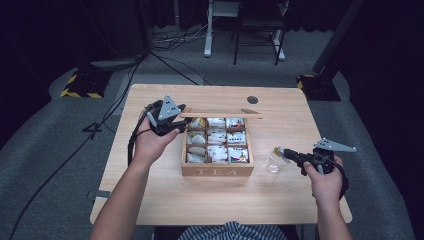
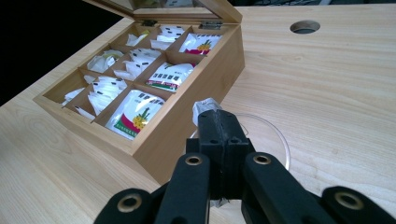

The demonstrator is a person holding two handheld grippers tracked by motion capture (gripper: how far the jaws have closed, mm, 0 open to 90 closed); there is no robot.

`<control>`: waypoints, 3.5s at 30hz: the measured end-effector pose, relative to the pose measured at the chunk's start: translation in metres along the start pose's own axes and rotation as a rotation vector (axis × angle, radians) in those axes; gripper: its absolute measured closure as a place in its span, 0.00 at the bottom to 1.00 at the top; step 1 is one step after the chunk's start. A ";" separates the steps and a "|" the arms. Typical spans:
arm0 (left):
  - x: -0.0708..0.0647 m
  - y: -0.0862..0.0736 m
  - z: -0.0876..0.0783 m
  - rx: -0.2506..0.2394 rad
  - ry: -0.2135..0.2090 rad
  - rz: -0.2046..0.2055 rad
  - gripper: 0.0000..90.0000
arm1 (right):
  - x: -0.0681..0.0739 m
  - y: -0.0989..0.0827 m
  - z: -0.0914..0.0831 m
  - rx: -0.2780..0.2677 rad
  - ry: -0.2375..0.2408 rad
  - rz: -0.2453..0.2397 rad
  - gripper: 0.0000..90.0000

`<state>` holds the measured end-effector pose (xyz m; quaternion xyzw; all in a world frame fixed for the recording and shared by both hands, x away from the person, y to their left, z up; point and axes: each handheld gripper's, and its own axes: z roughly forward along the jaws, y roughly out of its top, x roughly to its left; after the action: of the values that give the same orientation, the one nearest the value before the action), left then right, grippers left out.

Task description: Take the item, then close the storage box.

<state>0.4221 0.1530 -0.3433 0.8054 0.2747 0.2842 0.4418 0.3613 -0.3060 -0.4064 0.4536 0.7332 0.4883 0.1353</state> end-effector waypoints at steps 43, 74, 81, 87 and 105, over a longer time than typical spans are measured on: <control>-0.001 0.001 0.000 0.002 0.006 0.007 0.62 | -0.049 -0.011 -0.025 0.039 -0.346 -0.046 0.50; -0.007 -0.001 -0.001 0.060 -0.019 0.054 0.60 | -0.077 -0.045 0.007 0.145 -0.355 -0.040 0.43; -0.012 -0.003 -0.002 0.087 -0.020 0.077 0.58 | -0.079 -0.043 0.007 0.140 -0.346 -0.029 0.43; -0.018 -0.006 -0.003 0.100 -0.021 0.089 0.55 | -0.082 -0.040 0.009 0.136 -0.335 -0.026 0.43; -0.034 -0.021 -0.008 0.132 0.000 0.117 0.47 | -0.090 -0.027 0.019 0.111 -0.309 -0.009 0.43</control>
<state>0.3891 0.1438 -0.3648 0.8473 0.2452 0.2908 0.3705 0.4088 -0.3698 -0.4598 0.5268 0.7316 0.3707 0.2232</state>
